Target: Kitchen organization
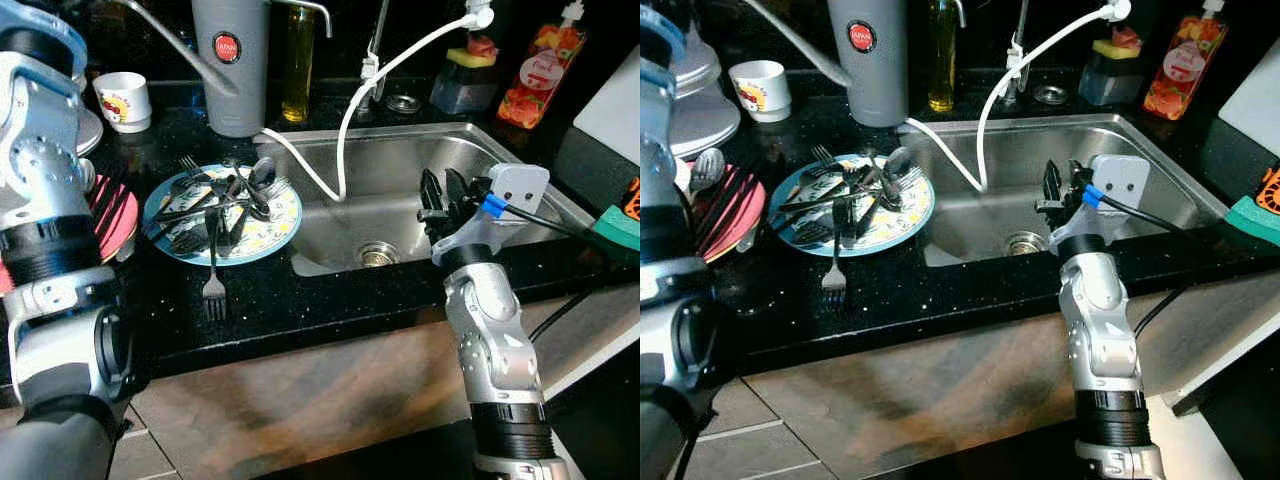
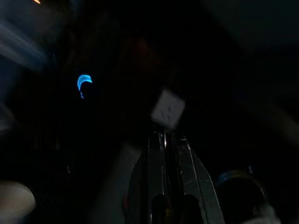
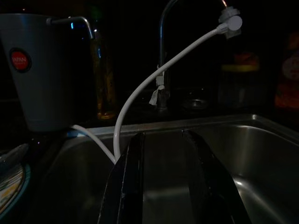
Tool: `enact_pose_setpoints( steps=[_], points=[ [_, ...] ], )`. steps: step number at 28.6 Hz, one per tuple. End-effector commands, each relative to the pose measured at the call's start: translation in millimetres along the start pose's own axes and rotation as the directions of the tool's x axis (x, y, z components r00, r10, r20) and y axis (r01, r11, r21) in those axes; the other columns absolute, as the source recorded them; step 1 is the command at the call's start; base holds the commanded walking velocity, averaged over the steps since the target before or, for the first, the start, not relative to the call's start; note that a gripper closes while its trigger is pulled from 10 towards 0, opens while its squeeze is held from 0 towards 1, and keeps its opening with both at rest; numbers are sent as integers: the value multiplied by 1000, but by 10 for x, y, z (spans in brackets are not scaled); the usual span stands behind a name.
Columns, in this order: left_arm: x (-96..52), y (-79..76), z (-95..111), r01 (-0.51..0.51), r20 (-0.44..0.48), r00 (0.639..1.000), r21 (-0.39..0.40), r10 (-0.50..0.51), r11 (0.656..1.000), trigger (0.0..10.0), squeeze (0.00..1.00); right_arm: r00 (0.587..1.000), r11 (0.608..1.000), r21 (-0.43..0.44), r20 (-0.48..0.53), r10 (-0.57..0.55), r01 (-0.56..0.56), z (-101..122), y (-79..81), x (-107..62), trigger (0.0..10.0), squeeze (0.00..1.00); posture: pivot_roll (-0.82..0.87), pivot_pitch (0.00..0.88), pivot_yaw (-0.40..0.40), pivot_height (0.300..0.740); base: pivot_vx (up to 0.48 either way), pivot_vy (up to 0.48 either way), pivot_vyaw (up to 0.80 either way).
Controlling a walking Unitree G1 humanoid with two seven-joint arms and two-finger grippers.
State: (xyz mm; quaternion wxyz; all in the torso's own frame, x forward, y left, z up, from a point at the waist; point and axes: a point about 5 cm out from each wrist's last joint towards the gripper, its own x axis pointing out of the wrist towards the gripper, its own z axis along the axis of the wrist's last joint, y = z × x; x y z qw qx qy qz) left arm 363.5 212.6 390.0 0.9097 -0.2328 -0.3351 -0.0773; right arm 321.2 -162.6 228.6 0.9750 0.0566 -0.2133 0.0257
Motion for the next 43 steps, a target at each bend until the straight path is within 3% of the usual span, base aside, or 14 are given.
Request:
enact_pose_setpoints(
  steps=[1, 4, 12, 15, 16, 22, 23, 26, 29, 32, 37, 39, 41, 43],
  points=[
    [19, -137, -248, 44, -88, 995, 0, -44, 999, 10000, 0, 1000, 1000, 3, 14, -16, 16, 42, -35, 20, 10000, 0, 41, 33, -34, 740, 0, 0, 0],
    [-65, -427, -992, 93, -312, 948, 75, -65, 993, 10000, 0, 998, 998, -9, 32, -59, 60, 98, -135, 11, 10000, 0, 12, 42, -25, 740, 0, 0, 0],
    [-295, -972, -1622, 265, -463, 854, -3, -236, 964, 10000, 0, 995, 995, -26, 47, -91, 92, 142, -185, -46, 10000, 0, -15, 54, -13, 740, 0, 0, 0],
    [-466, -1256, -1899, 406, -594, 746, 45, -302, 913, 10000, 47, 994, 995, -33, 47, -98, 99, 150, -191, -95, 10000, 0, -27, 59, -5, 740, 0, 0, 0],
    [-514, -1312, -1960, 446, -626, 713, 56, -316, 893, 10000, 1000, 994, 994, -34, 44, -101, 103, 146, -194, -107, 10000, 0, -33, 64, 3, 740, 0, 0, 0],
    [-484, -1357, -1931, 445, -598, 721, 12, -350, 895, 10000, 1000, 993, 994, -31, 42, -108, 109, 137, -191, -119, 10000, 0, -32, 64, 7, 740, 0, 0, 0],
    [-408, -1331, -1837, 418, -544, 754, -38, -370, 908, 10000, 0, 993, 994, -28, 41, -108, 110, 136, -186, -119, 10000, 0, -23, 67, 3, 740, 0, 0, 0],
    [-243, -1136, -1607, 374, -475, 805, -59, -356, 925, 10000, 0, 994, 995, -19, 38, -100, 101, 131, -150, -112, 10000, 0, 1, 72, -5, 740, 0, 0, 0],
    [-213, -894, -1521, 363, -530, 801, 60, -279, 930, 10000, 0, 995, 996, -13, 36, -91, 92, 126, -126, -106, 10000, 0, 6, 73, -6, 740, 0, 0, 0],
    [-350, -514, -1378, 459, -612, 759, 257, -224, 850, 10000, 0, 996, 997, -5, 28, -83, 83, 106, -102, -100, 10000, 0, 23, 80, -9, 740, 0, 0, 0],
    [-484, -244, -1193, 527, -672, 709, 304, -214, 794, 10000, 0, 997, 997, 1, 18, -73, 73, 79, -85, -94, 10000, 0, 23, 80, -9, 740, 0, 0, 0],
    [-487, -172, -1163, 505, -684, 707, 309, -180, 806, 10000, 0, 997, 997, 3, 16, -72, 72, 74, -80, -96, 10000, 0, 49, 88, -14, 740, 0, 0, 0],
    [-462, -75, -1217, 329, -691, 718, 234, -82, 915, 10000, 0, 998, 998, 8, 13, -67, 67, 61, -61, -88, 10000, 0, 55, 85, -17, 740, 0, 0, 0],
    [-460, -70, -1257, 256, -697, 715, 190, -53, 948, 10000, 0, 998, 998, 9, 12, -65, 65, 59, -53, -84, 10000, 0, 55, 85, -17, 740, 0, 0, 0]
  ],
)
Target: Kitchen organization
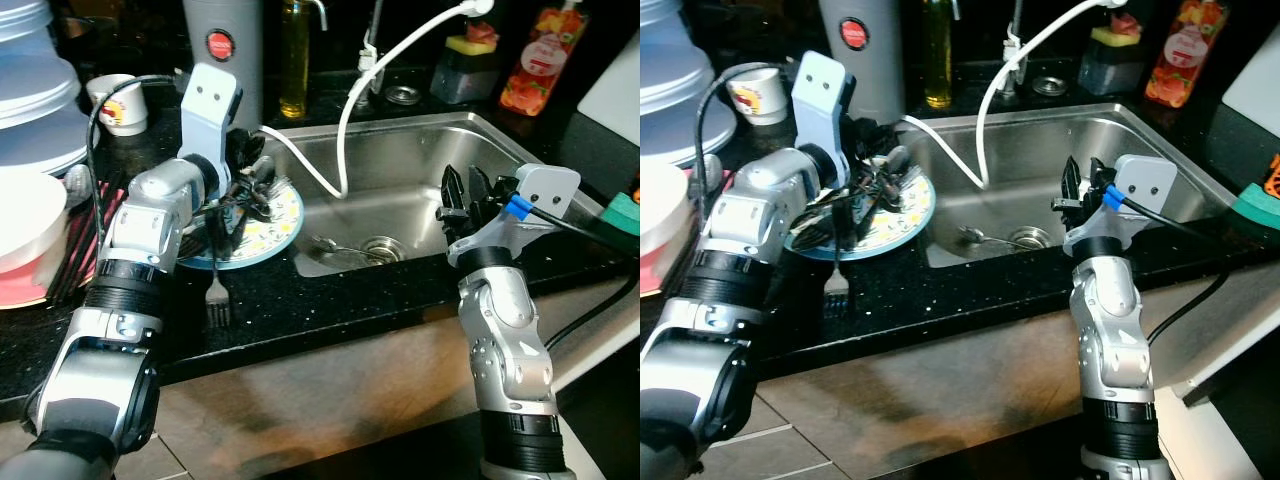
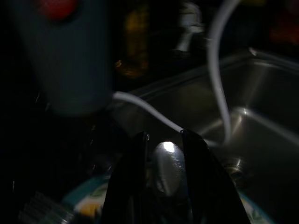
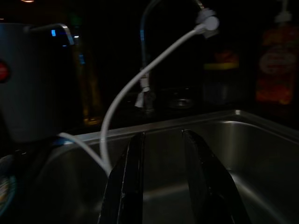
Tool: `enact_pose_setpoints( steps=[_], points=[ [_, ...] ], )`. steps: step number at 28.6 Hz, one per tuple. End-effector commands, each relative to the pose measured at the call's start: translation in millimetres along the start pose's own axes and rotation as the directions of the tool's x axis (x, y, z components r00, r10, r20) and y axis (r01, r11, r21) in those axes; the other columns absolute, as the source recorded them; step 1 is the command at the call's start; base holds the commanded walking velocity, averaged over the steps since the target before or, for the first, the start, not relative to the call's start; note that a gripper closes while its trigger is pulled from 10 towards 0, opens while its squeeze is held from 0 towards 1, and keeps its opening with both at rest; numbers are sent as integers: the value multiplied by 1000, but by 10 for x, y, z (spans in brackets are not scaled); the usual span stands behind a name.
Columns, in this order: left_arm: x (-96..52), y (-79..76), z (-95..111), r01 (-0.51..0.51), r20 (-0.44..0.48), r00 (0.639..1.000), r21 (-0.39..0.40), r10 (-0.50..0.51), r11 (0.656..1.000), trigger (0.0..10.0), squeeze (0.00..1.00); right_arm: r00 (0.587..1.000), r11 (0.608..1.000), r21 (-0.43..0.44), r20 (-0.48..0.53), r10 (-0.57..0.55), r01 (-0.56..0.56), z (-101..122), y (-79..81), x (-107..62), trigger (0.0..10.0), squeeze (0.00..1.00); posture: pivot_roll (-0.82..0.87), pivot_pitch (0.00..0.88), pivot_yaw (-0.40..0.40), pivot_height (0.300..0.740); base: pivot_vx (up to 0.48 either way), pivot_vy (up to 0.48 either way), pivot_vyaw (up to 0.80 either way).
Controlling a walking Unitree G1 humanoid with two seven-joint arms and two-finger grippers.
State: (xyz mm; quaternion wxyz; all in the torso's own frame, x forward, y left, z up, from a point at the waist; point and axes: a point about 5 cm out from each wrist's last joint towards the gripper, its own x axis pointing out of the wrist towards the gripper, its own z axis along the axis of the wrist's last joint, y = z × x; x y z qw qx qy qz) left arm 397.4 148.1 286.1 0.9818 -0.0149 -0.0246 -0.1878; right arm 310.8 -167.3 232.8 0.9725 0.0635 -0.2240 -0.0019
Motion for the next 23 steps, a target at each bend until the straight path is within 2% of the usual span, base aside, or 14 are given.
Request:
enact_pose_setpoints(
  steps=[1, 4, 5, 7, 8, 10, 13, 17, 20, 23],
  points=[
    [55, -34, -103, -33, -51, 998, -119, 27, 992, 10000, 0, 1000, 1000, 7, -12, -6, 6, -24, -9, -1, 10000, 0, 55, 85, -17, 740, 0, 0, 0],
    [105, -104, -196, -117, -115, 989, -263, 89, 958, 10000, 0, 1000, 1000, 2, -6, -8, 8, 0, -17, -4, 10000, 0, 55, 85, -17, 740, 0, 0, 0],
    [97, -118, -233, -146, -143, 983, -259, 112, 955, 10000, 0, 1000, 1000, -1, -6, -11, 11, 4, -30, -10, 10000, 0, 55, 85, -17, 740, 0, 0, 0],
    [92, -128, -271, -188, -160, 974, -191, 159, 963, 10000, 0, 1000, 1000, -4, -9, -15, 15, -2, -52, -12, 10000, 0, 31, 78, -13, 740, 0, 0, 0],
    [92, -128, -271, -188, -160, 974, -191, 159, 963, 10000, 0, 1000, 1000, -4, -9, -15, 15, -2, -52, -12, 10000, 0, 31, 78, -13, 740, 0, 0, 0],
    [94, -207, -306, -207, -169, 967, -80, 192, 975, 10000, 0, 1000, 1000, -5, -11, -16, 15, -10, -55, -12, 10000, 0, 33, 76, -11, 740, 0, 0, 0],
    [117, -345, -352, -239, -194, 952, 8, 236, 971, 10000, 0, 1000, 1000, -1, -11, -12, 12, -14, -37, -2, 10000, 0, 32, 76, -13, 740, 0, 0, 0],
    [130, -479, -423, -247, -215, 943, 61, 254, 967, 10000, 0, 1000, 1000, 1, -12, -5, 5, -18, -19, 4, 10000, 0, 32, 76, -13, 740, 0, 0, 0],
    [127, -489, -458, -257, -225, 937, 71, 266, 964, 10000, 0, 1000, 1000, 0, -13, -4, 4, -20, -18, 3, 10000, 0, 35, 76, -16, 740, 0, 0, 0],
    [110, -516, -611, -285, -274, 914, 86, 298, 955, 10000, 0, 1000, 1000, -1, -16, -4, 4, -26, -27, 0, 10000, 0, 36, 74, -14, 740, 0, 0, 0]
  ],
)
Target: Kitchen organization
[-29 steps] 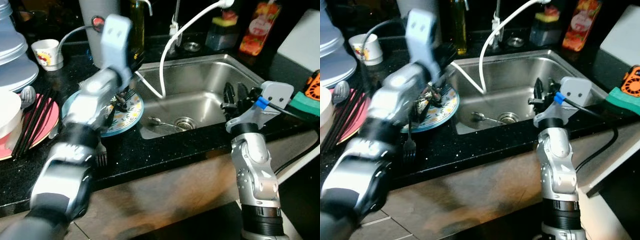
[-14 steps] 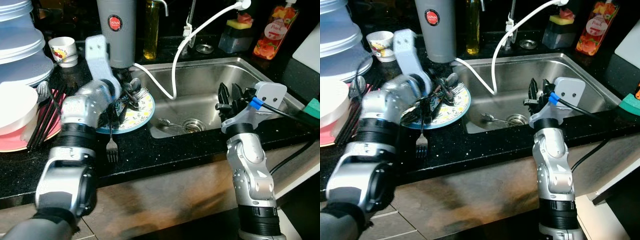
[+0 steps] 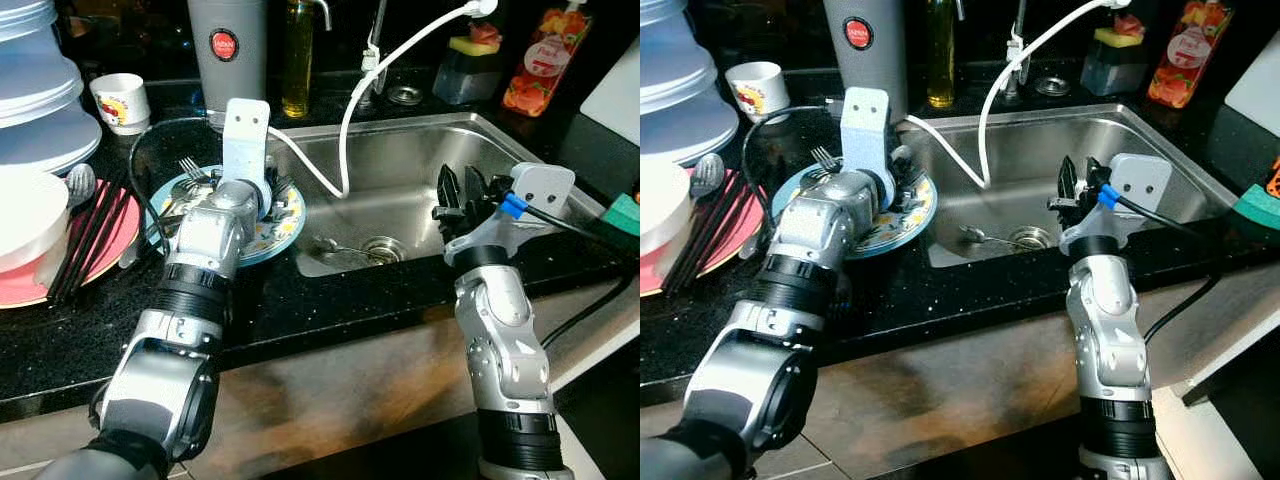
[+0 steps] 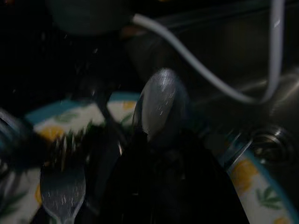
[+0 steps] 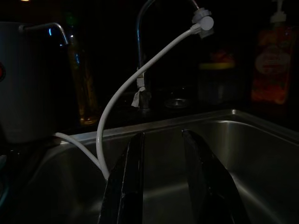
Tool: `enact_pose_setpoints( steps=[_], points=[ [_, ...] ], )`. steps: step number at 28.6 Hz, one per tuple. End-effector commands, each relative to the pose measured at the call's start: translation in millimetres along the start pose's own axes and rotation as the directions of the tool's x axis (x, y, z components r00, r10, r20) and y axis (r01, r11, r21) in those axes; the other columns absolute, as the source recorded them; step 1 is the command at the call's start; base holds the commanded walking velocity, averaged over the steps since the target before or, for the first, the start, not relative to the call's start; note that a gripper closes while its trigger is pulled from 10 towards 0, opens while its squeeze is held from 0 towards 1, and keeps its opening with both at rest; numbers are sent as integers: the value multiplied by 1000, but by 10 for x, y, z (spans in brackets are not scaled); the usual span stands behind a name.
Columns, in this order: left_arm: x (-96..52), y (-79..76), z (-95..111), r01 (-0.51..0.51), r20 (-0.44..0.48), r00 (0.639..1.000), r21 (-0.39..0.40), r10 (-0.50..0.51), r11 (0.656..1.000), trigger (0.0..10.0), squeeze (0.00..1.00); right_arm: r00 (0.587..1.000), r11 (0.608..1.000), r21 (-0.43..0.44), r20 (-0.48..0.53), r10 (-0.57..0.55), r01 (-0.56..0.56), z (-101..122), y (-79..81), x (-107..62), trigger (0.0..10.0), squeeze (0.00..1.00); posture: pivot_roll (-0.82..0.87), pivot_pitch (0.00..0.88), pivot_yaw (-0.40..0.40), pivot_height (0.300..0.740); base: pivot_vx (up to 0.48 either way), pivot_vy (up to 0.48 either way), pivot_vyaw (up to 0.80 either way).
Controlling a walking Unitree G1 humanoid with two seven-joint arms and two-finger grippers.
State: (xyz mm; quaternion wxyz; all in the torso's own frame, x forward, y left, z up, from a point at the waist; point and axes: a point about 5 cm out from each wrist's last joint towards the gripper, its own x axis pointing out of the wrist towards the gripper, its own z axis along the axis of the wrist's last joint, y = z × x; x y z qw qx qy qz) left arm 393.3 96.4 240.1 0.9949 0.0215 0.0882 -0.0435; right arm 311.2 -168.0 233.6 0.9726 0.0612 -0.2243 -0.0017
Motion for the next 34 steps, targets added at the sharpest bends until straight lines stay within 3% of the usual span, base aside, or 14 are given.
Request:
enact_pose_setpoints(
  steps=[1, 4, 10, 13, 18, 21, 23, 26, 29, 33, 34],
  points=[
    [5, -33, -134, -9, -54, 998, 14, 10, 1000, 10000, 0, 1000, 1000, 3, -16, -6, 6, -33, -20, -8, 10000, 0, 36, 74, -14, 740, 0, 0, 0],
    [0, -15, -195, -32, -74, 997, 28, 34, 999, 10000, 0, 1000, 1000, 3, -17, -5, 5, -34, -16, -11, 10000, 0, 37, 74, -13, 740, 0, 0, 0],
    [-43, 185, -284, -150, -99, 984, 25, 152, 988, 10000, 0, 1000, 1000, 4, -20, -3, 3, -43, -15, -14, 10000, 0, 41, 73, -10, 740, 0, 0, 0],
    [-108, 390, -328, -239, -99, 966, 29, 240, 971, 10000, 0, 1000, 1000, 4, -21, -1, 1, -44, -14, -17, 10000, 0, 48, 74, -14, 740, 0, 0, 0],
    [-157, 506, -354, -272, -108, 957, 6, 271, 962, 10000, 0, 1000, 1000, 5, -24, 4, -4, -50, -8, -10, 10000, 0, 56, 76, -18, 740, 0, 0, 0],
    [-180, 416, -250, -207, -58, 977, -66, 204, 976, 10000, 0, 1000, 1000, 9, -24, 10, -10, -54, 6, 3, 10000, 0, 56, 76, -18, 740, 0, 0, 0],
    [-198, 368, -165, -180, -7, 984, -67, 180, 981, 10000, 0, 1000, 1000, 9, -24, 11, -11, -52, 10, 4, 10000, 0, 84, 93, -15, 740, 0, 0, 0],
    [-262, 297, 35, -132, 134, 982, -5, 132, 991, 10000, 0, 1000, 1000, 9, -27, 14, -14, -53, 17, 1, 10000, 0, 81, 96, -18, 740, 0, 0, 0],
    [-383, 369, 138, -39, 208, 978, 38, 30, 999, 10000, 0, 1000, 1000, 4, -23, 8, -8, -30, -10, -6, 10000, 0, 82, 111, -18, 740, 0, 0, 0],
    [-465, 443, 194, 41, 239, 970, 19, -44, 999, 10000, 0, 1000, 1000, 2, -22, 4, -4, -22, -26, -9, 10000, 0, 85, 115, -20, 740, 0, 0, 0],
    [-505, 522, 223, 52, 251, 966, 25, -56, 998, 10000, 0, 1000, 1000, 2, -23, 3, -3, -23, -29, -11, 10000, 0, 85, 115, -20, 740, 0, 0, 0]
  ],
)
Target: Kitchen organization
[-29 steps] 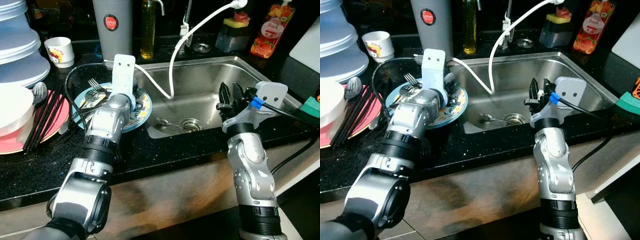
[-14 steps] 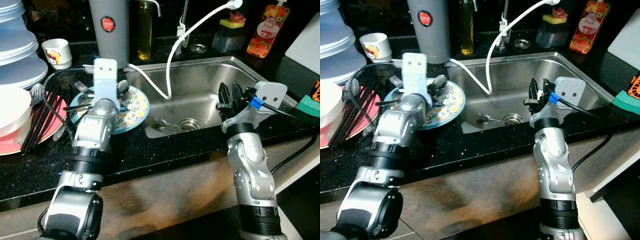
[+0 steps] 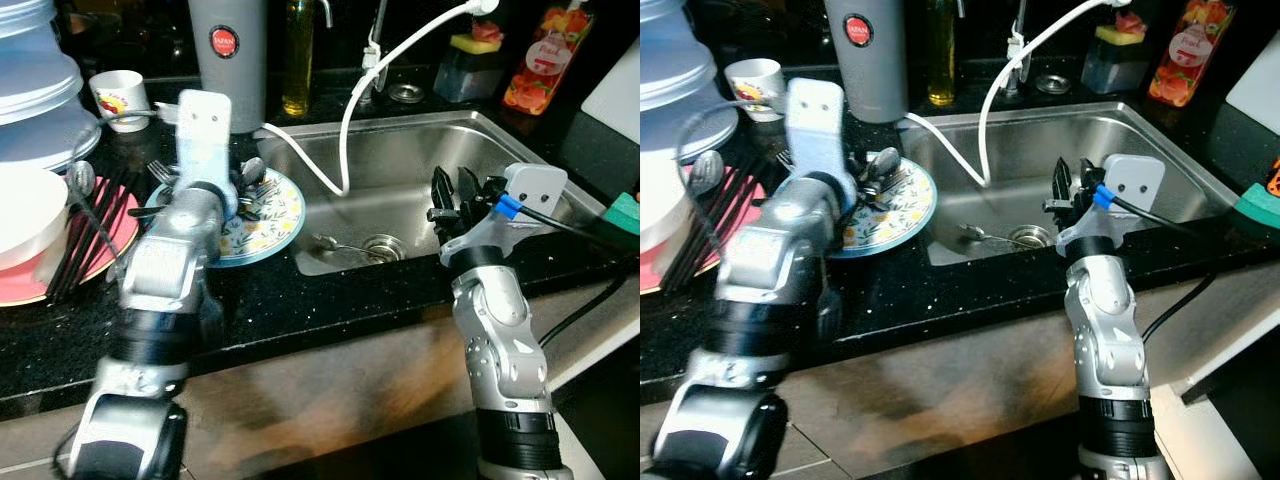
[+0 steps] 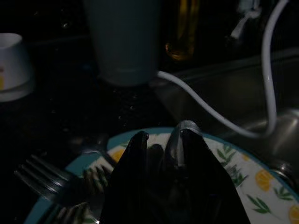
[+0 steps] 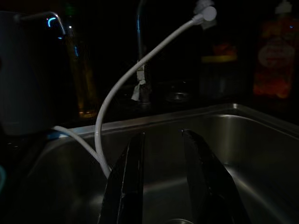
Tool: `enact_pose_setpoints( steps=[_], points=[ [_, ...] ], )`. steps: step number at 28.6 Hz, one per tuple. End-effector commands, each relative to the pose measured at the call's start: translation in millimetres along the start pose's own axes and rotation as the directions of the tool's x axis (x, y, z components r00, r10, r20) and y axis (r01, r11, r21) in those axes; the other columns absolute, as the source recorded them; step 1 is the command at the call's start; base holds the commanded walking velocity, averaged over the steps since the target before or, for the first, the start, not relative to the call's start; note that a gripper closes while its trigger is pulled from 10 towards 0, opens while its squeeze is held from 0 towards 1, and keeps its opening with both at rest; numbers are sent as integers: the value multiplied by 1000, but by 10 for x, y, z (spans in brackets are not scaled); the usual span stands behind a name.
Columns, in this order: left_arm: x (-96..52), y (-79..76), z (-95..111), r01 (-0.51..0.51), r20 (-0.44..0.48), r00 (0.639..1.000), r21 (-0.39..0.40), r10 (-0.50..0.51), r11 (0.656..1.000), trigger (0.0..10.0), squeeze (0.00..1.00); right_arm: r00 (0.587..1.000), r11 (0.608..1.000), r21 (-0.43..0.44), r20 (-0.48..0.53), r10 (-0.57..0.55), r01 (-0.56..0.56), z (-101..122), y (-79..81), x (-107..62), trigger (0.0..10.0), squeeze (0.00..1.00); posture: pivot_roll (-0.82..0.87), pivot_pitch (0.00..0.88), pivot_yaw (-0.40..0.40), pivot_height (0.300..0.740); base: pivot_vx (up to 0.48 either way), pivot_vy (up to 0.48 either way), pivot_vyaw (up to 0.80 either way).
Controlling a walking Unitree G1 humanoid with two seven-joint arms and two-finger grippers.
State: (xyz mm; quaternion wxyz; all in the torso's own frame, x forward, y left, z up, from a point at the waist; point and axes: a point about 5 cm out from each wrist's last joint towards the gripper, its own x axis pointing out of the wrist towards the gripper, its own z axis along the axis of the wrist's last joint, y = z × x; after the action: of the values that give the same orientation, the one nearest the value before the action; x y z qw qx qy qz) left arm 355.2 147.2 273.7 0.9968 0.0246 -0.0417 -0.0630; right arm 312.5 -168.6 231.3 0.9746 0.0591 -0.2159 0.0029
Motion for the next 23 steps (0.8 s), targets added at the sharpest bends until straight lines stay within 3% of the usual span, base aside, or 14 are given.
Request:
enact_pose_setpoints(
  steps=[1, 3, 4, 5, 6, 7, 10, 13, 17, 23],
  points=[
    [-77, 198, 43, 14, 3, 1000, -20, -14, 1000, 10000, 0, 1000, 1000, 5, -8, -3, 3, -6, -17, -15, 10000, 0, 90, 118, -23, 740, 0, 0, 0],
    [-77, 198, 43, 14, 3, 1000, -20, -14, 1000, 10000, 0, 1000, 1000, 5, -8, -3, 3, -6, -17, -15, 10000, 0, 90, 118, -23, 740, 0, 0, 0],
    [-112, 340, 83, -6, 7, 1000, -20, 7, 1000, 10000, 0, 1000, 1000, 6, -11, -1, 1, -11, -12, -17, 10000, 0, 94, 121, -26, 740, 0, 0, 0],
    [-112, 340, 83, -6, 7, 1000, -20, 7, 1000, 10000, 0, 1000, 1000, 6, -11, -1, 1, -11, -12, -17, 10000, 0, 94, 121, -26, 740, 0, 0, 0],
    [-156, 543, 94, -61, -11, 998, -16, 60, 998, 10000, 0, 1000, 1000, 7, -13, 4, -4, -16, -3, -15, 10000, 0, 96, 123, -28, 740, 0, 0, 0],
    [-156, 543, 94, -61, -11, 998, -16, 60, 998, 10000, 0, 1000, 1000, 7, -13, 4, -4, -16, -3, -15, 10000, 0, 96, 123, -28, 740, 0, 0, 0],
    [-359, 1006, -27, -133, -160, 977, 61, 141, 989, 10000, 0, 1000, 1000, 3, -14, 12, -12, -3, -6, 1, 10000, 0, 77, 130, -42, 740, 0, 0, 0],
    [-418, 1054, -40, -117, -192, 974, 33, 121, 993, 10000, 0, 1000, 1000, 1, -14, 12, -12, 1, -12, -3, 10000, 0, 74, 130, -35, 740, 0, 0, 0],
    [-480, 1092, -60, -106, -222, 968, 61, 117, 993, 10000, 0, 1000, 1000, 2, -17, 4, -4, -8, -22, -18, 10000, 0, 79, 130, -29, 740, 0, 0, 0],
    [-498, 1001, -73, -39, -233, 971, 73, 55, 997, 10000, 0, 1000, 1000, 8, -24, 2, -2, -34, -1, -37, 10000, 0, 81, 129, -23, 740, 0, 0, 0]
  ],
)
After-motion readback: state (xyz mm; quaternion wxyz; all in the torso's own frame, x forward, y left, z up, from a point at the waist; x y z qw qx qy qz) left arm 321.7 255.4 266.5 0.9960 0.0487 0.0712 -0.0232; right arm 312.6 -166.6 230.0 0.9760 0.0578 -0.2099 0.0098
